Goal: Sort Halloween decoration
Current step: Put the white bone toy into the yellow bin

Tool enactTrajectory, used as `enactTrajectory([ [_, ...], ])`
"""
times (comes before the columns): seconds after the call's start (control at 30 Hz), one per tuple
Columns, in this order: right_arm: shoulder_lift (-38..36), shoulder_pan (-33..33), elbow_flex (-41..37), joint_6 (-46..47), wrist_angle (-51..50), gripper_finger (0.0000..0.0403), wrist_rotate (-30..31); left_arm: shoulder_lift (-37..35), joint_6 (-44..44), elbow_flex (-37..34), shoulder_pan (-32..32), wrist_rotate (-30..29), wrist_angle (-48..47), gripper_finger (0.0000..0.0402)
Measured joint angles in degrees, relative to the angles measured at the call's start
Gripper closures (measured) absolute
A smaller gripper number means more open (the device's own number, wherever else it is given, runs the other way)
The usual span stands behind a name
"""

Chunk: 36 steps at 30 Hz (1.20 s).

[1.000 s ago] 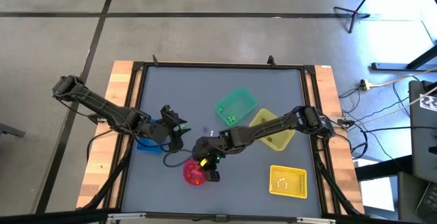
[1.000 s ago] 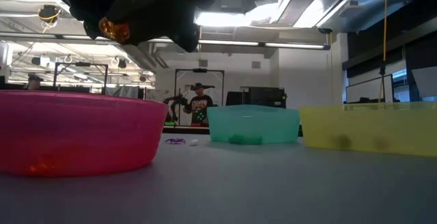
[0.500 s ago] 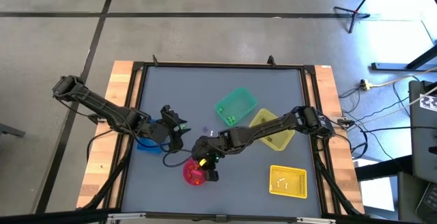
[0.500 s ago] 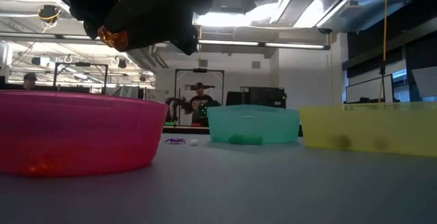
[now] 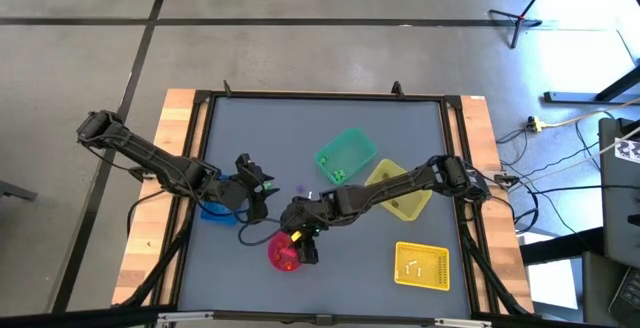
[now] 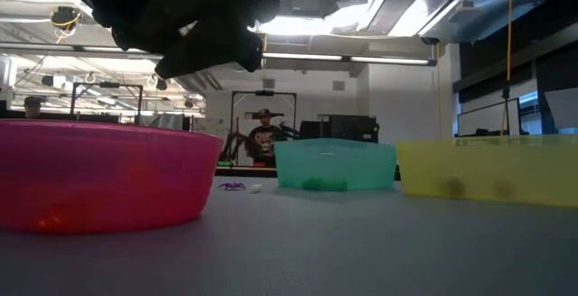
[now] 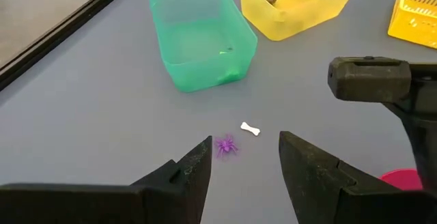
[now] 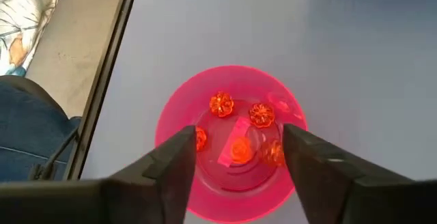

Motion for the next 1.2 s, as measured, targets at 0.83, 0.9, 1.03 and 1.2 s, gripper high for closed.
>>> enactTrajectory([
  [0.83, 0.0, -8.31, 0.04, -19.26, -19.51, 0.0159, 8.38, 0.04, 0.13, -0.04, 0.02, -5.28, -0.07, 0.0247],
  [0.9, 0.0, -9.14, 0.04, -21.85, -19.86, 0.0159, 9.63, 0.04, 0.13, -0.04, 0.02, -5.45, -0.06, 0.0247],
  [1.03, 0.0, -10.38, 0.04, -27.16, -20.06, 0.0159, 9.89, 0.04, 0.12, -0.04, 0.02, -5.45, -0.26, 0.0247],
  [1.2, 0.0, -10.98, 0.04, -30.51, -20.48, 0.0159, 9.95, 0.04, 0.09, -0.04, 0.02, -5.7, -1.42, 0.0247],
])
